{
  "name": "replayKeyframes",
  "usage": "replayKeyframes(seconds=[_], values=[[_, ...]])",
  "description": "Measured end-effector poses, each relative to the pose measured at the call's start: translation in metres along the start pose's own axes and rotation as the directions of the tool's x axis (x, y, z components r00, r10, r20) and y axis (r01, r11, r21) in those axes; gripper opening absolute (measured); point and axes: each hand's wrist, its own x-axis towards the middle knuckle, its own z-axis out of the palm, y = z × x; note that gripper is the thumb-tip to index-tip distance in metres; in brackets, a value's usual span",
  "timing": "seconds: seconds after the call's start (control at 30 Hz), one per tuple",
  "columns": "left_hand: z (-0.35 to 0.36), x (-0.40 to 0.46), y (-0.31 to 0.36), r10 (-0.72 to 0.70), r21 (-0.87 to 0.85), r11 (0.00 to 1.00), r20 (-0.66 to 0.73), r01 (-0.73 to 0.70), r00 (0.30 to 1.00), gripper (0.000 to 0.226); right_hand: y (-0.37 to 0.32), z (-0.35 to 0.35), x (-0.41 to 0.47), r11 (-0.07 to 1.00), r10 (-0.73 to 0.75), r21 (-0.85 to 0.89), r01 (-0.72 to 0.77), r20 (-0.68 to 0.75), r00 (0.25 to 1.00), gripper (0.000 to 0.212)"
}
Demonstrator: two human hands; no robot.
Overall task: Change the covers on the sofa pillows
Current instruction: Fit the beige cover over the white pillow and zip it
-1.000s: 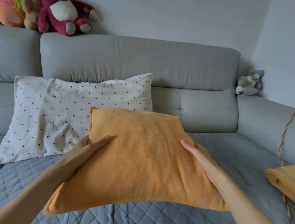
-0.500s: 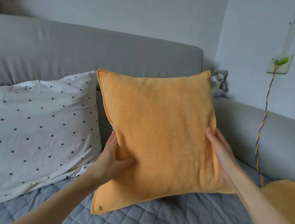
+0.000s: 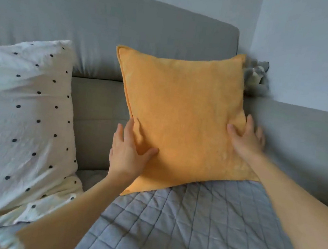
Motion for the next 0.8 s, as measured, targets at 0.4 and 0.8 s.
replayKeyframes(seconds=[0.4,0.8], values=[[0.018,-0.032,-0.011,0.154,-0.04,0.988,0.201,-0.149,0.967,0.09,0.003,0.053,-0.049,0.835,0.02,0.543,-0.088,0.131,0.991,0.123],[0.003,-0.013,-0.019,0.1,0.356,0.884,0.49,-0.303,0.866,0.083,0.019,0.045,-0.064,0.996,-0.028,0.089,0.006,0.242,0.97,0.087]])
